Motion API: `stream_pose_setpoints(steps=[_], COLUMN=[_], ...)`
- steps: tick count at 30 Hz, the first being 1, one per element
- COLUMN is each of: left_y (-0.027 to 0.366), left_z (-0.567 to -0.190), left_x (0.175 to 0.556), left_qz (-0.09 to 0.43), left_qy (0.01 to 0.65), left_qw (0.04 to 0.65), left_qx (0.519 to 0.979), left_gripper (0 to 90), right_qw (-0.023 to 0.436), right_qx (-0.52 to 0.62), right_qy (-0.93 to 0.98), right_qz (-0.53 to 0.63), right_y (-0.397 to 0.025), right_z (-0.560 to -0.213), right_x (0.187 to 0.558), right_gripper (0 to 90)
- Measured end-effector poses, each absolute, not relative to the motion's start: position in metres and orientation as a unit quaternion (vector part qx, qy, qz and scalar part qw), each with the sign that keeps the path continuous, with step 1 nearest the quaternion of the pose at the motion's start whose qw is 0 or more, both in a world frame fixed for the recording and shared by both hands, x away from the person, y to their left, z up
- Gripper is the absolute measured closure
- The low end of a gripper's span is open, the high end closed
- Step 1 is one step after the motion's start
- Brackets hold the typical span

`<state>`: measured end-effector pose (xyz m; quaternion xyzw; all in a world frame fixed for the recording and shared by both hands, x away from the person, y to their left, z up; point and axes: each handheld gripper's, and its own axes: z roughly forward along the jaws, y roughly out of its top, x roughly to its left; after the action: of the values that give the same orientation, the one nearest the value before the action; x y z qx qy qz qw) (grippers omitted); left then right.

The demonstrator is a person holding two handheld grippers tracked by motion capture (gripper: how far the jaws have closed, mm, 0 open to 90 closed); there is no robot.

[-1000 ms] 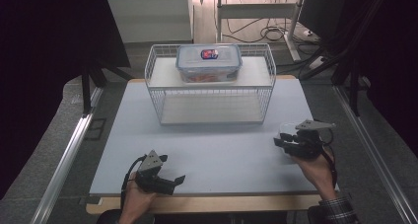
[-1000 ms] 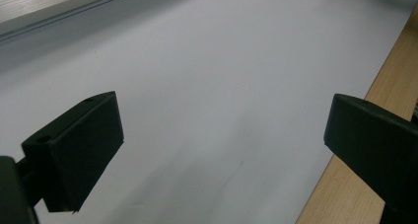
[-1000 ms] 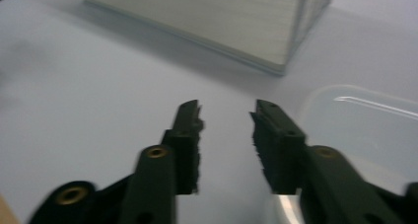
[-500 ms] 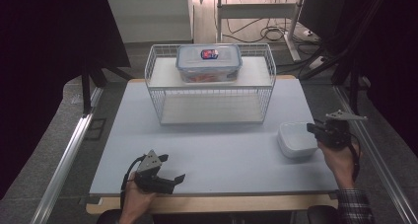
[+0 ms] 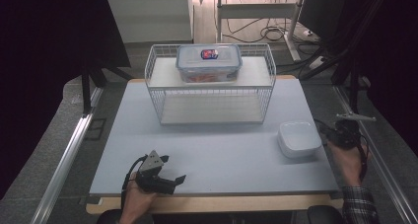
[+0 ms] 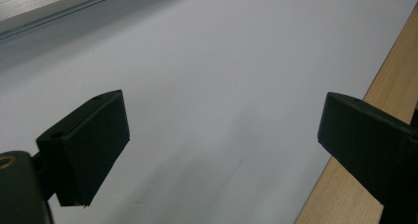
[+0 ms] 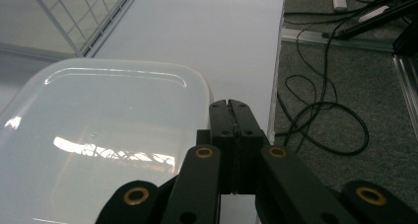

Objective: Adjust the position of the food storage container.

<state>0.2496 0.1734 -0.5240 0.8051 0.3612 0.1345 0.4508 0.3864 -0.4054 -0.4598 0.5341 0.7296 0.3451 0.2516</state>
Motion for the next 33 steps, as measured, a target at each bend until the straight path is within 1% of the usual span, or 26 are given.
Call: stream_pose_setpoints(steps=[8,12,23,33], left_y=[0.173,0.173,0.173,0.171], left_z=[-0.524,-0.524,-0.524,-0.524], left_x=[0.25,0.25,0.249,0.249], left_qz=[0.134,0.134,0.133,0.132], left_qy=[0.36,0.36,0.359,0.356], left_qw=[0.45,0.451,0.45,0.447], left_qx=[0.806,0.806,0.807,0.81], left_gripper=[5.3,5.3,5.3,5.3], right_qw=[0.245,0.233,0.186,0.151], right_qx=[0.536,0.533,0.501,0.472], right_qy=[0.737,0.741,0.771,0.796], right_qz=[0.331,0.336,0.345,0.348], right_y=[-0.403,-0.398,-0.365,-0.336], right_z=[-0.468,-0.469,-0.47,-0.472], right_x=[0.391,0.389,0.381,0.365], right_gripper=[89.8,89.8,89.8,89.8])
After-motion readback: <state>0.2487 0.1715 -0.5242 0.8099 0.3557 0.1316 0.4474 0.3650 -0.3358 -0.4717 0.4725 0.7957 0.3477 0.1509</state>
